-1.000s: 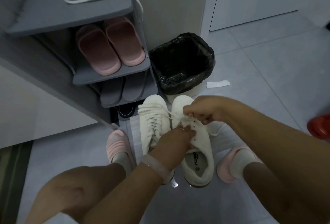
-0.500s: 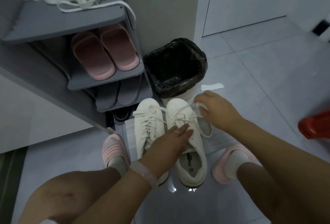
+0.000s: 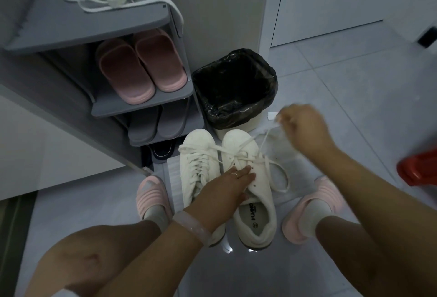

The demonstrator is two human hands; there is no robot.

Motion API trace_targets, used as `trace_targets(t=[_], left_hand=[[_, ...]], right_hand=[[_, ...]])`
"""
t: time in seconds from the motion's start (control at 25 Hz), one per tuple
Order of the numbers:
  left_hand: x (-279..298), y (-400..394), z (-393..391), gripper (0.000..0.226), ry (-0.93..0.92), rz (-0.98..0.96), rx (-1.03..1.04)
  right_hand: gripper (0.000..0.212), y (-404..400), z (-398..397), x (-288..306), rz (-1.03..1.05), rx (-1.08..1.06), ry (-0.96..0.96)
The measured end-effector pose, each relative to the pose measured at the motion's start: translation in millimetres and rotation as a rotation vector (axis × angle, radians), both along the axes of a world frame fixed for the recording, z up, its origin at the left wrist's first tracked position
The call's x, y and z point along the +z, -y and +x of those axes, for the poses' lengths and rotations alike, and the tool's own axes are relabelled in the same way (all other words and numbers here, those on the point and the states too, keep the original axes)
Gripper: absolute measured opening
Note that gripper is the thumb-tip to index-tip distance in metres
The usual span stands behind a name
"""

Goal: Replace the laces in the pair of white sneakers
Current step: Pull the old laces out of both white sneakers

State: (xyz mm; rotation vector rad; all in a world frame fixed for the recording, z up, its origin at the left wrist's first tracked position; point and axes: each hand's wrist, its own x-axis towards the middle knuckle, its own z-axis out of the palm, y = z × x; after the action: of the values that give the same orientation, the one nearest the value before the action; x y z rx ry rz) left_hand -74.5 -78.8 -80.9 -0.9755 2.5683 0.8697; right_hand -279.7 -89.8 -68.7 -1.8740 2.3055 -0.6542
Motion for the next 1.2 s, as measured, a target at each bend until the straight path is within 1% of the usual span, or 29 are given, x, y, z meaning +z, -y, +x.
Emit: trace_targets(t=[0.04,0.08,0.12,0.16,0.2,0.24,0.28,0.32,0.36,0.44,0.52,0.6,0.68,0.8,0.84,0.88,1.0,1.08,1.12,1.16,1.2], left_hand=[[0,0,-1,0.054,0.002,0.009,0.005],[1,-1,-2,0.054,0.005,0.013,0.009],[1,-1,-2,0.054,0.007,0.014,0.011],[1,-1,-2,0.054,0.009,0.014,0.012],[1,-1,-2,0.053,0.012,0.013,0.011],[2,-1,-2,0.053,0.015,0.011,0.008],[4,-1,-2,0.053,0.016,0.006,0.004],[5,-1,-2,0.053,0.015,0.002,0.0],[6,-1,-2,0.053,0.015,0.001,-0.003],[8,-1,-2,0.053,0.02,0.002,-0.007],[8,-1,-2,0.053,0.023,0.003,-0.013],[7,-1,-1,0.053,0.014,-0.001,-0.016],[7,-1,-1,0.053,0.009,-0.002,-0.013],[8,-1,-1,0.053,0.016,0.005,-0.013],[8,-1,-1,0.053,0.019,0.006,-0.012],[8,-2,-1,0.054,0.021,0.008,-0.01],[5,-1,-1,0.054,0.028,0.02,0.002],[4,-1,-2,0.054,0.029,0.027,0.008],[4,-1,-3,0.054,0.027,0.03,0.01],[5,-2,-3,0.054,0.024,0.03,0.012],[5,-2,-3,0.054,0.023,0.027,0.01]], right_hand=[[0.017,3,-16,13,-0.158,-0.218,0.206],[0.02,2,-33,27,-0.313,-0.401,0.369],[0.022,-1,-48,36,-0.4,-0.527,0.454],[0.024,-3,-58,40,-0.38,-0.586,0.445],[0.024,-5,-62,39,-0.276,-0.572,0.352],[0.027,-7,-59,35,-0.11,-0.503,0.221],[0.037,-9,-51,27,0.051,-0.389,0.096],[0.046,-12,-40,19,0.194,-0.247,0.017],[0.048,-14,-27,10,0.31,-0.099,-0.051],[0.041,-18,2,-8,0.427,0.141,-0.155],[0.034,-19,23,-19,0.436,0.209,-0.201],[0.031,-18,30,-22,0.4,0.182,-0.232],[0.029,-16,31,-20,0.43,0.18,-0.25],[0.028,-14,27,-18,0.494,0.196,-0.365],[0.027,-14,19,-16,0.489,0.14,-0.386],[0.027,-14,8,-13,0.473,0.037,-0.377],[0.027,-25,-42,-2,0.366,-0.371,-0.248],[0.027,-37,-65,1,0.324,-0.551,-0.196],[0.027,-39,-67,0,0.34,-0.57,-0.194],[0.028,-38,-63,-3,0.372,-0.532,-0.207],[0.032,-35,-54,-7,0.418,-0.441,-0.225]])
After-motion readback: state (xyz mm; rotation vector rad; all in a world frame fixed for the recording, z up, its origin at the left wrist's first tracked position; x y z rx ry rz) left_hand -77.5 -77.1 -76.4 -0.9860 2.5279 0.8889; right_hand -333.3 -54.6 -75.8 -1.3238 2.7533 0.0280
